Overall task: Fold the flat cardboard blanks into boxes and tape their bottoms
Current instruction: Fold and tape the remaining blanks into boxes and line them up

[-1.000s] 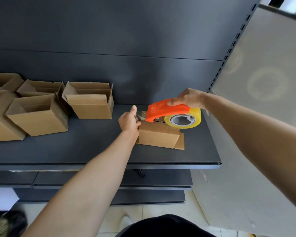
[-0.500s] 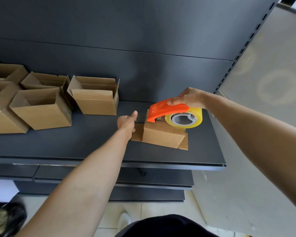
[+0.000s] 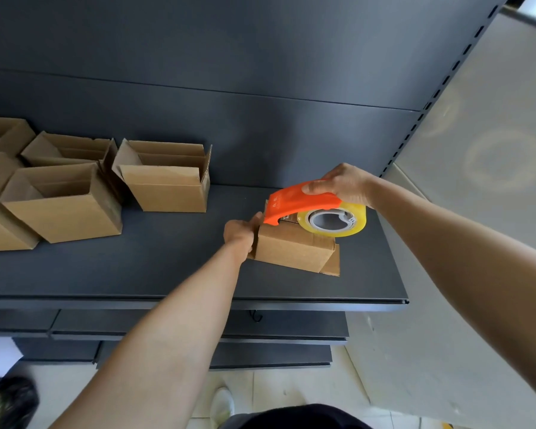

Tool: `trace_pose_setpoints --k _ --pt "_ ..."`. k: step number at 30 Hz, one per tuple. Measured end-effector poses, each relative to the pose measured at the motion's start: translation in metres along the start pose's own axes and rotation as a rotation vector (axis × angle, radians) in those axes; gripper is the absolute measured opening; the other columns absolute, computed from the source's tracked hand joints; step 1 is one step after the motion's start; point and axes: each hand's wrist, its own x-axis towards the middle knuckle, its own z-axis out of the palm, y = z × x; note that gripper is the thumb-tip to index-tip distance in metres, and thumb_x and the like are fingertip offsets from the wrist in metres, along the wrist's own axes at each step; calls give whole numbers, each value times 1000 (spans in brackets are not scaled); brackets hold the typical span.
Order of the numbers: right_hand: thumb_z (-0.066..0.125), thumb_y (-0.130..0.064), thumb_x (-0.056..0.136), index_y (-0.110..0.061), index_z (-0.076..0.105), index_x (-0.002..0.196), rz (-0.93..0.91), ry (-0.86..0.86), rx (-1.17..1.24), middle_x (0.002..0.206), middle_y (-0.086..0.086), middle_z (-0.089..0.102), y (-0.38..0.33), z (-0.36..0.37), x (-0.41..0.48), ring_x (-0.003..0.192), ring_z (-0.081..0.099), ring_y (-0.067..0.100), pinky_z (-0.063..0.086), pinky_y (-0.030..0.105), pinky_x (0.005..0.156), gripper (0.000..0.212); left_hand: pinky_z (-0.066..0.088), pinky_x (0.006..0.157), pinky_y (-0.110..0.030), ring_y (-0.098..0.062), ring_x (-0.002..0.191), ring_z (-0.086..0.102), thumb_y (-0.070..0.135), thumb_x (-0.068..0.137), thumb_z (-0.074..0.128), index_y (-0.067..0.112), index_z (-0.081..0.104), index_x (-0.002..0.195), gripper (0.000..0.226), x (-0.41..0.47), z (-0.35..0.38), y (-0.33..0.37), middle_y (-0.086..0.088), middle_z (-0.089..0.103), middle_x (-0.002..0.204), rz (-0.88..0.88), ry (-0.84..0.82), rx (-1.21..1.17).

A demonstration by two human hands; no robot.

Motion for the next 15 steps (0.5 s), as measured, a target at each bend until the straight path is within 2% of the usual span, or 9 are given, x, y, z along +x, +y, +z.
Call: trace_pose_setpoints --k 4,7,9,11,13,15 --pt "66 -60 76 -8 68 105 10 2 9 104 10 70 -2 0 1 94 65 25 52 42 90 60 35 42 -22 -13 48 44 50 79 69 13 46 61 48 -2 -4 1 -2 51 59 -41 15 -7" --pt "66 -62 75 -9 68 104 12 -3 2 102 8 70 -3 0 4 91 66 24 54 41 89 60 47 47 -24 -17 61 53 58 83 59 13 56 85 45 -7 -8 -2 -6 57 76 -74 -68 110" --pt "66 -62 75 -9 68 103 11 -4 1 102 8 70 -1 0 7 91 66 24 53 40 88 60 56 66 -30 -22 82 61 41 92 57 14 60 108 31 -7 -9 -2 -10 63 99 42 -49 162" --pt "65 -63 74 -10 68 102 17 -10 1 102 8 69 -1 -1 9 90 65 23 53 40 88 60 51 90 -35 -23 109 58 18 96 52 15 60 122 27 -7 -11 3 -8 61 121 193 -46 67" --pt "66 -63 74 -11 67 102 17 -15 8 101 6 69 -1 -3 10 89 64 22 53 40 87 59 43 104 -36 -20 120 53 12 97 50 20 60 124 30 -11 -12 12 -3 60 127 289 -202 -81" --pt "66 -62 74 -12 66 102 14 -20 16 101 5 68 1 -4 11 89 64 22 52 39 87 57 41 107 -40 -21 119 55 13 97 52 24 62 120 28 -13 -11 17 -2 63 122 290 -367 -118"
